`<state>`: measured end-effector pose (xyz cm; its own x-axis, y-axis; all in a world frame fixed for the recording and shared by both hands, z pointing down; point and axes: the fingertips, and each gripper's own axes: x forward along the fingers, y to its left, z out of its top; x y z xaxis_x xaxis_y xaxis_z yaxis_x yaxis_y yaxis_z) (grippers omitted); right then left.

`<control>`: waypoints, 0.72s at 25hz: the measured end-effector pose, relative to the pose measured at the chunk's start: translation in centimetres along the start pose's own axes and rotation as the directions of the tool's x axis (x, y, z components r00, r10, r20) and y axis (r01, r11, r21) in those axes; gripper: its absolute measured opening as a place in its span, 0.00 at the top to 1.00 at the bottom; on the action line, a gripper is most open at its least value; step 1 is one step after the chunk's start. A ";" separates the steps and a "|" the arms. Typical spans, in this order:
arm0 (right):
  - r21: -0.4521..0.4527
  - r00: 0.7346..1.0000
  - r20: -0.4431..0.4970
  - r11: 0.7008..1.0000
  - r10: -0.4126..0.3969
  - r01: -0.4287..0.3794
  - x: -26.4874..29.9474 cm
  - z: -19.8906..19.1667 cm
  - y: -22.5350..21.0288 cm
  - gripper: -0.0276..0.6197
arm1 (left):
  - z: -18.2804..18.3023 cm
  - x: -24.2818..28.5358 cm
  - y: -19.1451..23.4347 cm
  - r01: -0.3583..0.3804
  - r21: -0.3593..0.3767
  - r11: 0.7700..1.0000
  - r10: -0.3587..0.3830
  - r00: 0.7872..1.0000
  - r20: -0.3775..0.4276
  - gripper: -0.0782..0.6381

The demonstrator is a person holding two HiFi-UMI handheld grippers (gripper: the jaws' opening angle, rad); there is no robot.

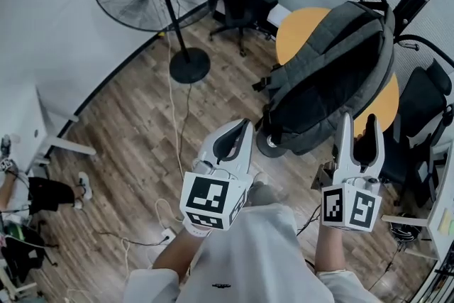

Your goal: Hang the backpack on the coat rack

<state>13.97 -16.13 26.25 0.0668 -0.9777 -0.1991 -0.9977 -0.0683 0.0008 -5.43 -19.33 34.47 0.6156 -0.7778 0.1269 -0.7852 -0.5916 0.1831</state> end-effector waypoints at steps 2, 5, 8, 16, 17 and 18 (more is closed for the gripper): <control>-0.005 0.999 0.003 0.999 0.034 -0.034 -0.4 0.2 1.1 0.59 | 0.0 -0.2 0.1 -0.004 -0.003 1.000 0.004 1.000 0.005 0.87; -0.004 0.996 0.005 0.996 0.092 -0.092 -0.8 0.2 2.9 0.60 | 0.1 -0.7 0.3 -0.015 -0.005 1.000 0.015 1.000 0.014 0.87; -0.003 0.989 -0.007 0.989 0.147 -0.147 -1.1 -0.1 4.8 0.61 | 0.2 -1.4 0.6 -0.031 -0.009 0.999 0.031 0.999 0.024 0.87; 0.007 0.960 -0.077 0.963 0.268 -0.269 -1.6 -2.2 9.3 0.62 | -0.3 -3.3 1.9 -0.081 -0.025 0.996 0.082 0.996 0.038 0.87; 0.010 0.957 -0.085 0.960 0.279 -0.279 -1.6 -2.5 9.7 0.62 | -0.4 -3.6 2.0 -0.088 -0.027 0.996 0.089 0.995 0.040 0.87; 0.013 0.953 -0.093 0.957 0.288 -0.288 -1.6 -2.8 10.1 0.62 | -0.5 -3.9 2.2 -0.096 -0.028 0.995 0.097 0.994 0.041 0.87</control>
<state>3.82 -15.83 29.32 -0.2228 -0.9699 -0.0988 -0.9746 0.2193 0.0453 -9.53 -17.53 34.85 0.5333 -0.8396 0.1038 -0.8384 -0.5081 0.1973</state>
